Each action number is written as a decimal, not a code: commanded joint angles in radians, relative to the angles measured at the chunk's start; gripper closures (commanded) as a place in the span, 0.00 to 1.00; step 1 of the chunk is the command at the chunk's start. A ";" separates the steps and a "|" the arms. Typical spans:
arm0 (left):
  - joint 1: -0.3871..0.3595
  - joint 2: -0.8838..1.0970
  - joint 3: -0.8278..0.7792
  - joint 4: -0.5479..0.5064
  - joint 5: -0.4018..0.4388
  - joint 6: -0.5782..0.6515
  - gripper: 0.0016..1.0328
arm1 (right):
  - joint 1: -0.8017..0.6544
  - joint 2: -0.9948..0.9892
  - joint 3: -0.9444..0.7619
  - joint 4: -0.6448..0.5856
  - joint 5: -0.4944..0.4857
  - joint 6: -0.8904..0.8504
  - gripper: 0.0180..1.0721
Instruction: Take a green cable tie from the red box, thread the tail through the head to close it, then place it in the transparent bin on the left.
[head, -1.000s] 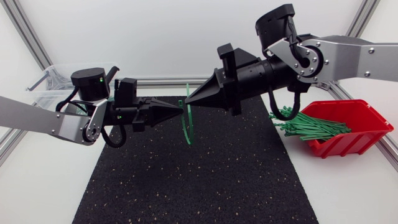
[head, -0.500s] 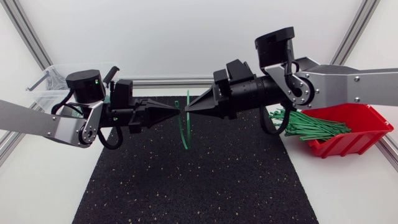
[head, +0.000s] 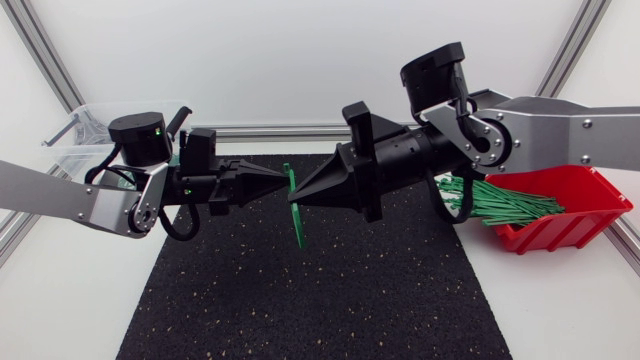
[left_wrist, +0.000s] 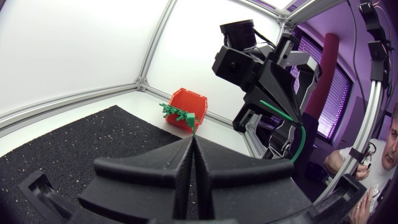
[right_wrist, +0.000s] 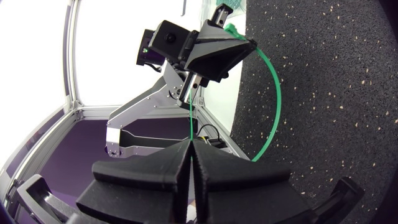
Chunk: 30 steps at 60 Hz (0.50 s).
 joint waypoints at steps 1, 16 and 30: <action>-0.010 -0.012 -0.016 0.022 0.002 -0.029 0.97 | 0.027 0.032 0.027 -0.010 -0.012 0.039 0.95; -0.010 -0.042 -0.024 0.025 0.002 -0.034 0.97 | 0.041 0.064 0.033 -0.007 -0.019 0.059 0.95; -0.011 -0.041 -0.036 0.039 -0.010 -0.028 0.97 | 0.010 0.033 -0.022 0.071 0.022 0.057 0.95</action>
